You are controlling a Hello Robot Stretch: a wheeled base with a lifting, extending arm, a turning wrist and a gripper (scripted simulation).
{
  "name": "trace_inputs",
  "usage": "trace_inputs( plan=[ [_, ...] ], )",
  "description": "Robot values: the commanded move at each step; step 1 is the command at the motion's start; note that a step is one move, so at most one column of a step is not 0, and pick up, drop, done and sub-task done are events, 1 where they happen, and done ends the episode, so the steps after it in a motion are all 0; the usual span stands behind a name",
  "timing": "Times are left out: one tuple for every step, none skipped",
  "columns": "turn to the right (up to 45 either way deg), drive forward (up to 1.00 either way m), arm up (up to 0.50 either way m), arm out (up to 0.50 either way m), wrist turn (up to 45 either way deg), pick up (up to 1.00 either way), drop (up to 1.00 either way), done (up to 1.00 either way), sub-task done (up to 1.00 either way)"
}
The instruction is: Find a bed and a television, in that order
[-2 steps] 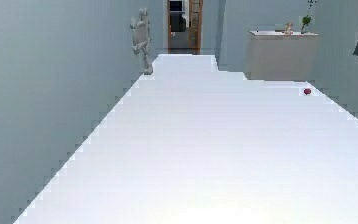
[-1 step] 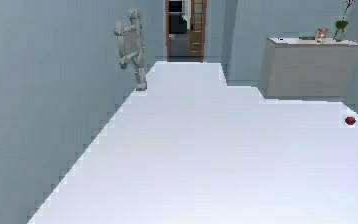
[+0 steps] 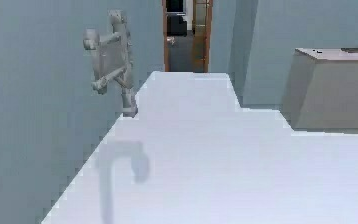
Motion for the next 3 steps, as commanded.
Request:
trace_inputs(
  plan=[
    [0.0, 1.0, 0.0, 0.0, 0.0, 0.0, 0.0, 0.0, 0.0],
    [0.0, 1.0, 0.0, 0.0, 0.0, 0.0, 0.0, 0.0, 0.0],
    [0.0, 1.0, 0.0, 0.0, 0.0, 0.0, 0.0, 0.0, 0.0]
  ],
)
